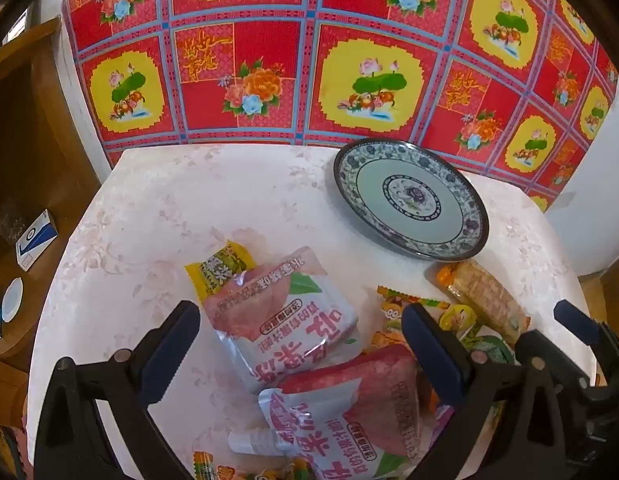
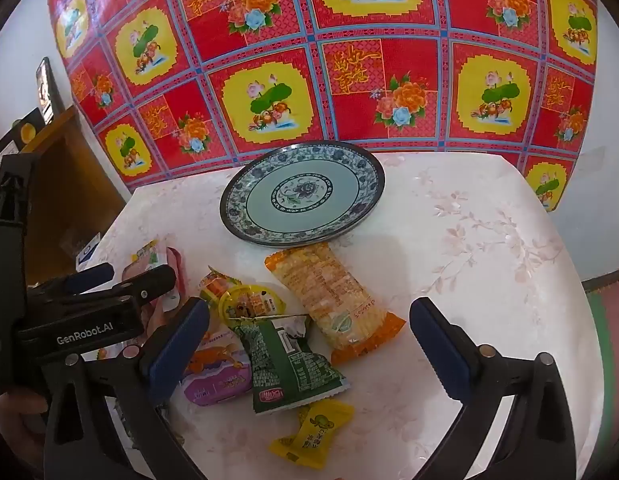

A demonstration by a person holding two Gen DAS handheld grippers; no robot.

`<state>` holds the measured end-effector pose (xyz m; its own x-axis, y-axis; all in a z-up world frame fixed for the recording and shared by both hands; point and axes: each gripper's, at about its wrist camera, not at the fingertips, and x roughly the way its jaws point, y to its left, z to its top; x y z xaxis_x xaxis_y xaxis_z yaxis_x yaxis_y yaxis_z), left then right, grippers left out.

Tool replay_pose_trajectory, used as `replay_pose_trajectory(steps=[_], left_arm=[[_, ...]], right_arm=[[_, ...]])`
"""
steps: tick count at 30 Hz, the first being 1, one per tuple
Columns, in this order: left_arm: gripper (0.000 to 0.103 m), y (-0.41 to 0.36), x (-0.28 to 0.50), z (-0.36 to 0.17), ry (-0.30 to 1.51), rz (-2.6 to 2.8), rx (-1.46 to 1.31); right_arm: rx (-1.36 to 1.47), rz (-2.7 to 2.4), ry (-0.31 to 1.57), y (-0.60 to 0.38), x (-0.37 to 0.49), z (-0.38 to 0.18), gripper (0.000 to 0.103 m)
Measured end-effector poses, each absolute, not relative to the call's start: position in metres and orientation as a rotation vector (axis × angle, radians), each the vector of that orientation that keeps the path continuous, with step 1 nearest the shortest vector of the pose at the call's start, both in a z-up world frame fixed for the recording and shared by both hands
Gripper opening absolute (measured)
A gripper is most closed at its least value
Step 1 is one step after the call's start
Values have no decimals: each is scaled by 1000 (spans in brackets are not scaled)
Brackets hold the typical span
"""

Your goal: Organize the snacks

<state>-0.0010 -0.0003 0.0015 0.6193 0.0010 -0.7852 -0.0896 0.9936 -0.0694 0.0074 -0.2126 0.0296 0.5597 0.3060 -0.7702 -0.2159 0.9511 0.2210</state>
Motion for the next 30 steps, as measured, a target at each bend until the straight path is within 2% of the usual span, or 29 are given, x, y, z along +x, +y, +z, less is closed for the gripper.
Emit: replay_pose_trajectory(steps=[30], left_arm=[[103, -2, -1, 1, 915, 57, -102]], right_arm=[[110, 309, 935, -212, 7, 28, 103]])
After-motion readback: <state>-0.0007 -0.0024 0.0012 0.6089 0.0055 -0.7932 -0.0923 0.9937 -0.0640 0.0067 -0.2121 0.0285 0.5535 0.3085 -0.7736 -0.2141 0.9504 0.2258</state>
